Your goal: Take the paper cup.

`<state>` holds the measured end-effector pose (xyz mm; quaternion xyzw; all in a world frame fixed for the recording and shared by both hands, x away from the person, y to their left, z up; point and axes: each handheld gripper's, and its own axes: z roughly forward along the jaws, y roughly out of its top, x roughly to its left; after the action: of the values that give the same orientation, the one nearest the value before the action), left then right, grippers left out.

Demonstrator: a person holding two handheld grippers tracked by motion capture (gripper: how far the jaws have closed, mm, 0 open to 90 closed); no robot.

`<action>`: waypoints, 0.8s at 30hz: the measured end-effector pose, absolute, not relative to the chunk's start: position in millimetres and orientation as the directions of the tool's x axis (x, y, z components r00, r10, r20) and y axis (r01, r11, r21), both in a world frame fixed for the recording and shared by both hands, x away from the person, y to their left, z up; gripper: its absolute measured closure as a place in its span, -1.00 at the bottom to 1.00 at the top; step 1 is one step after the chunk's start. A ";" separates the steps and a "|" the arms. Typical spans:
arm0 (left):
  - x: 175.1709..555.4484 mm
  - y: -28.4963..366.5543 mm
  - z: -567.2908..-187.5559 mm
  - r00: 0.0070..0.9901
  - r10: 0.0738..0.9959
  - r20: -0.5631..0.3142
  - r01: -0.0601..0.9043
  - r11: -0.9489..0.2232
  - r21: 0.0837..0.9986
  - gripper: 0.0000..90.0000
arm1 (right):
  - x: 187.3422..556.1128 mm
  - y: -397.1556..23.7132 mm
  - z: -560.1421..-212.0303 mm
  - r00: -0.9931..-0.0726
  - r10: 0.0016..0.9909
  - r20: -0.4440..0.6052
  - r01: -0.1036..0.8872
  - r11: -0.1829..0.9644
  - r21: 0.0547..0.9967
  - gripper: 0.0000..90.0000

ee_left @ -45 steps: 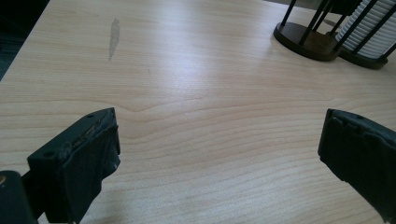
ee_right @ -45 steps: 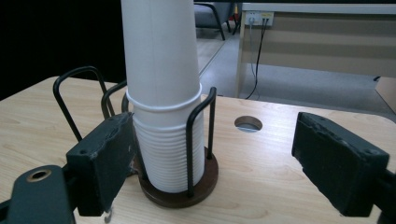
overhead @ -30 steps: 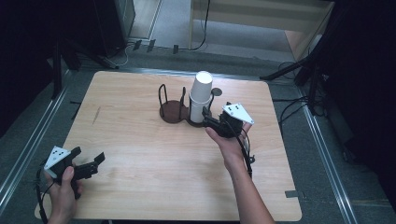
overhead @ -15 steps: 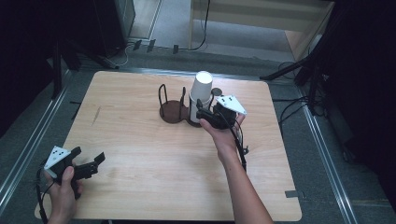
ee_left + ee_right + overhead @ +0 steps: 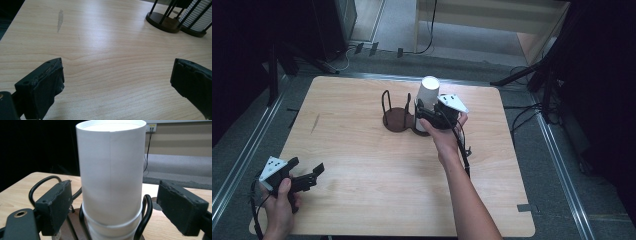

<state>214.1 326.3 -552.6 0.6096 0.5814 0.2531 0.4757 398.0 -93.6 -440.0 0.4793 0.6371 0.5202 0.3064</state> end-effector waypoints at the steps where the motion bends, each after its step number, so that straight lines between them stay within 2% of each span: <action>1: 214.1 326.3 -552.6 0.196 0.949 -0.246 0.468 0.130 0.874 -1.00 | 400.0 -93.1 -440.4 -0.351 0.929 0.116 0.295 -0.008 0.956 -0.70; 20: 214.5 326.8 -552.7 0.197 0.948 -0.250 0.465 0.134 0.875 -1.00 | 424.3 -77.2 -446.1 -0.307 0.946 0.109 0.332 -0.001 0.943 -0.68; 24: 214.5 326.8 -552.7 0.197 0.948 -0.251 0.465 0.135 0.875 -1.00 | 428.0 -75.9 -447.1 -0.294 0.946 0.135 0.343 -0.028 0.939 -0.55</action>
<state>214.5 326.8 -552.7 0.6075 0.5813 0.2521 0.4789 428.0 -75.9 -447.1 0.5123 0.6290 0.5013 0.3010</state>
